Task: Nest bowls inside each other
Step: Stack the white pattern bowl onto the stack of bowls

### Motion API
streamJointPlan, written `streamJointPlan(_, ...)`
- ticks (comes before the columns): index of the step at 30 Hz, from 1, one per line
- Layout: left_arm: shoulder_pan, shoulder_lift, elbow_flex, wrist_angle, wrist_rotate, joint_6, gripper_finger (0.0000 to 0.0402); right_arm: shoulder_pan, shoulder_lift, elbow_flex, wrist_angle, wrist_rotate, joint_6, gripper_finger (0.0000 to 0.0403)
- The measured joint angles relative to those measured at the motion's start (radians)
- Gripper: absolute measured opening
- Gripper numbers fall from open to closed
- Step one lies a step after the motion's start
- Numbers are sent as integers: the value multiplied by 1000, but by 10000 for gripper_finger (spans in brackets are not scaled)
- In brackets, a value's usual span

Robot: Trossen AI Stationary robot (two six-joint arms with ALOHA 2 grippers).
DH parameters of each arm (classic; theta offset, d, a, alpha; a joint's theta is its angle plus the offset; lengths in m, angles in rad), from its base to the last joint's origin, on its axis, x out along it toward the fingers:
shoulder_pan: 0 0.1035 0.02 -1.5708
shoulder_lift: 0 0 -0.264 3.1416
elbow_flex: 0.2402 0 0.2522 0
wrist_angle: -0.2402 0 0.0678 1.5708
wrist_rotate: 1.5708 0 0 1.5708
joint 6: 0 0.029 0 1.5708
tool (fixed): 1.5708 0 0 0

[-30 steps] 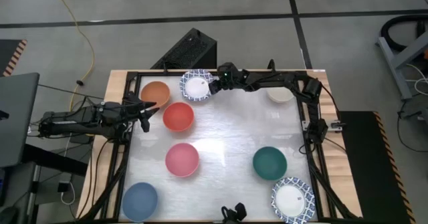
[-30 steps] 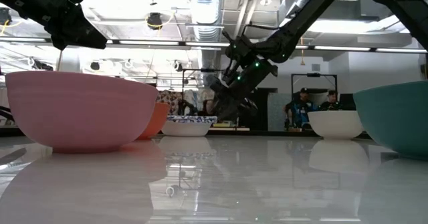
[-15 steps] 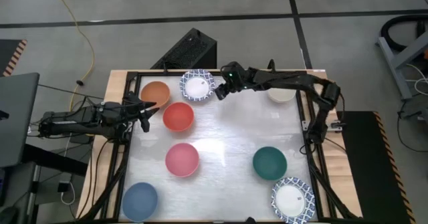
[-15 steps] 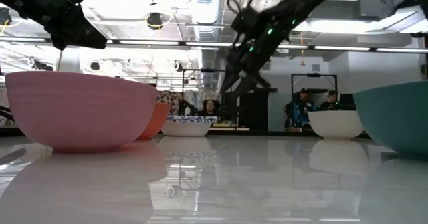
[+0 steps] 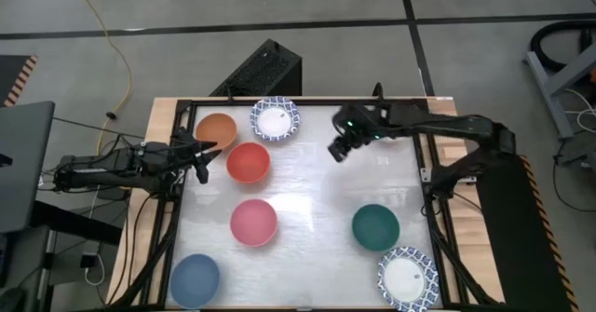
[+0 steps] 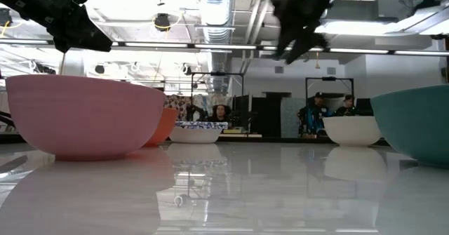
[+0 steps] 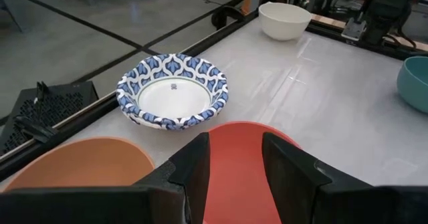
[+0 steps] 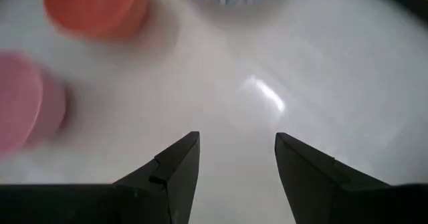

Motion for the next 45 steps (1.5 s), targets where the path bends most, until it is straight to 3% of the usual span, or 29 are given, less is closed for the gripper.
streamJointPlan(10, 0, 0, 0, -1, -2, 0, 126, 343, -118, 0, -393, 64, 365, 216)
streamJointPlan(21, 0, 0, 0, 0, -5, 0, 126, 745, -112, -9, -668, 95, 970, 216)
streamJointPlan(37, 0, 0, 0, 1, -13, 0, 126, 1160, -102, -9, -689, 77, 1446, 216)
streamJointPlan(45, 0, 0, 0, 1, -16, 0, 126, 1279, 12, -9, -677, 76, 1466, 216)
